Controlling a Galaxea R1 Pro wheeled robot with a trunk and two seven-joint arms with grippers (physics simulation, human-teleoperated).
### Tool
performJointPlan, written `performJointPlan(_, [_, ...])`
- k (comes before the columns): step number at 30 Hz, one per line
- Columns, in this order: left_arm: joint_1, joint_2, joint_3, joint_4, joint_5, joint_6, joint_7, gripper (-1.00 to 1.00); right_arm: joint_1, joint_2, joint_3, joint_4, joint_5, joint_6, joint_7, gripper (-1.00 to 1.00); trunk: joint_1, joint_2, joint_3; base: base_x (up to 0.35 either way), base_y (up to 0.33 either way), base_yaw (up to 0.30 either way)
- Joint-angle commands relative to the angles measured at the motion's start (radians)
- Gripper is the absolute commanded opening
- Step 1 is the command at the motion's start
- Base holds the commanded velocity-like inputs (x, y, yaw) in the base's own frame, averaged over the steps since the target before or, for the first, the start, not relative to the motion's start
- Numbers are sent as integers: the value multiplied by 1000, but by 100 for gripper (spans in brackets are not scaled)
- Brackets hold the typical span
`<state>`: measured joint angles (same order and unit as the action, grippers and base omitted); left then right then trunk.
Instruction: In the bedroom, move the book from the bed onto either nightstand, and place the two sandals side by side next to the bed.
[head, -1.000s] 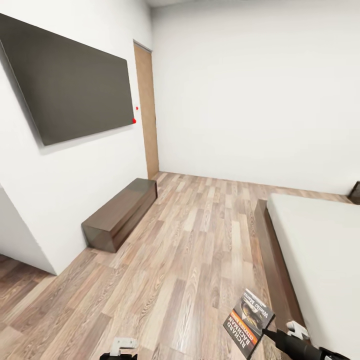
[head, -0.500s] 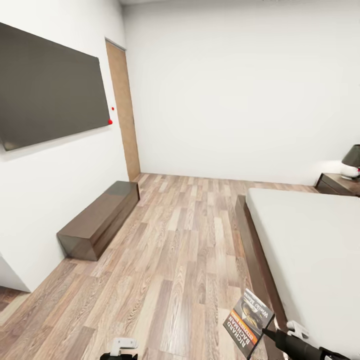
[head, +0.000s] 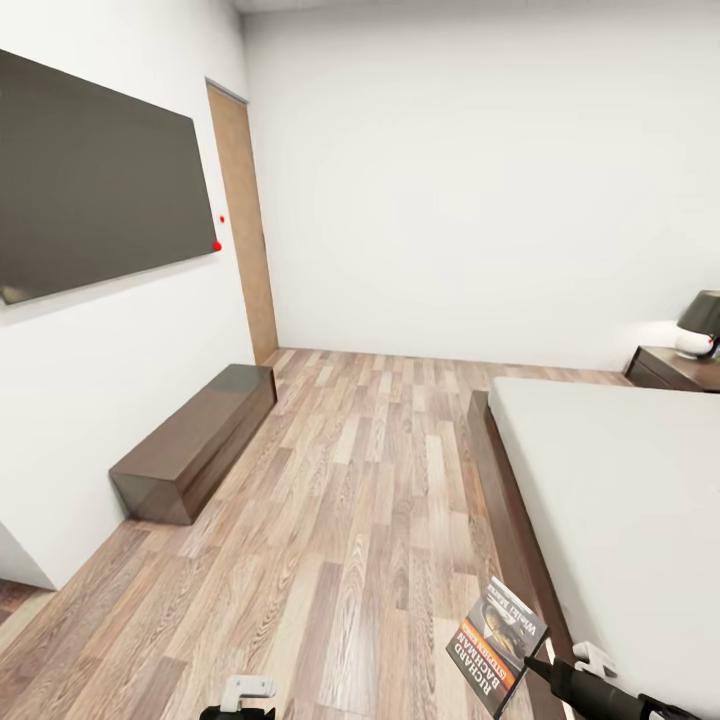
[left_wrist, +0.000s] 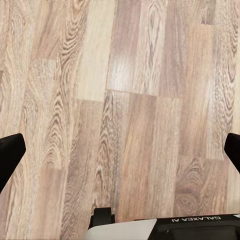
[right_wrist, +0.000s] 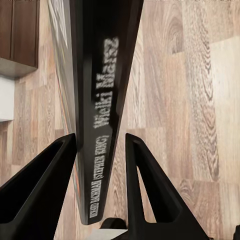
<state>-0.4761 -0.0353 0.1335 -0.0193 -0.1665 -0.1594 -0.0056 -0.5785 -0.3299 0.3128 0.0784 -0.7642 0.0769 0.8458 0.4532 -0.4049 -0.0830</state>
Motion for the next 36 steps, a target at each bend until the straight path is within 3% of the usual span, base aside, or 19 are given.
performJointPlan(1, [-1,0,9,1,-10,-3,-1,100,-2,0,4,3,-10,8,6,-100,1,-2,-1,0,0,0])
performJointPlan(36, [-1,0,9,1,-10,-3,-1,100,-2,0,5,2,-10,8,6,-100,1,-2,56,0,0,0])
